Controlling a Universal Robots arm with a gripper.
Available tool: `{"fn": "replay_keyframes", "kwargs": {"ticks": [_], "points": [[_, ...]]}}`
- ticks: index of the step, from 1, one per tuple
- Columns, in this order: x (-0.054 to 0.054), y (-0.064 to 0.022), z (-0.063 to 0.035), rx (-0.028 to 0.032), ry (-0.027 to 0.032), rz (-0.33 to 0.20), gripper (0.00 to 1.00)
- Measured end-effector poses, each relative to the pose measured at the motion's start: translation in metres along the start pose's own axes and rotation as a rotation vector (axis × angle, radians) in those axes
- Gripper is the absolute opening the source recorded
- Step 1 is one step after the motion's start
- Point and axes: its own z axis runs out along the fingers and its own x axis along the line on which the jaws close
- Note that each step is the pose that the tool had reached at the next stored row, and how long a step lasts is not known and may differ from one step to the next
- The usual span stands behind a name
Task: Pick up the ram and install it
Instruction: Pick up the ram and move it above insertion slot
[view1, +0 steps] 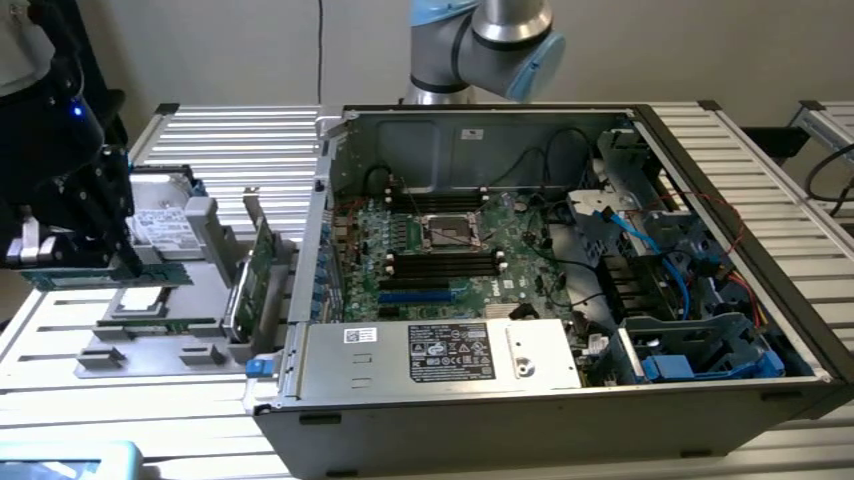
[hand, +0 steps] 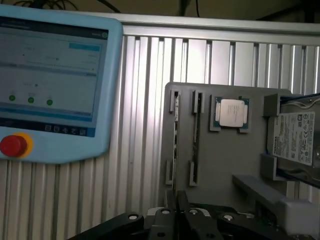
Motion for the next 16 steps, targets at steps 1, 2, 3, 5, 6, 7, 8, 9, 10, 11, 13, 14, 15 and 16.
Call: {"fn": "replay_keyframes", "kwargs": {"ticks": [1,2,3,5,6,7,8,9,10,11,13,14,15,16], "points": [[0.001,-0.0035,-0.0044,0.0001,-0.0011,0.0,0.13],[0.002,-0.0078,-0.0094,0.0,-0.0018,0.0,0.13],[0.003,-0.0115,-0.0136,0.0001,-0.0026,0.0,0.13],[0.004,-0.0249,-0.0255,-0.0006,-0.0037,0.0,0.13],[0.005,-0.0292,-0.0286,-0.0012,-0.0038,0.0,0.13],[0.005,-0.034,-0.0318,-0.0017,-0.0038,0.0,0.13],[0.006,-0.0384,-0.0344,-0.0024,-0.0039,0.0,0.13],[0.006,-0.043,-0.0365,-0.0032,-0.0038,0.0,0.13],[0.006,-0.0476,-0.0378,-0.0038,-0.0038,0.0,0.13],[0.006,-0.0521,-0.0383,-0.0041,-0.0039,0.0,0.13],[0.007,-0.0612,-0.0388,-0.0043,-0.0038,0.0,0.13],[0.007,-0.0656,-0.0389,-0.0043,-0.0039,0.0,0.13],[0.007,-0.0702,-0.0389,-0.0043,-0.0039,0.0,0.13],[0.007,-0.0747,-0.039,-0.0043,-0.0039,0.0,0.13]]}}
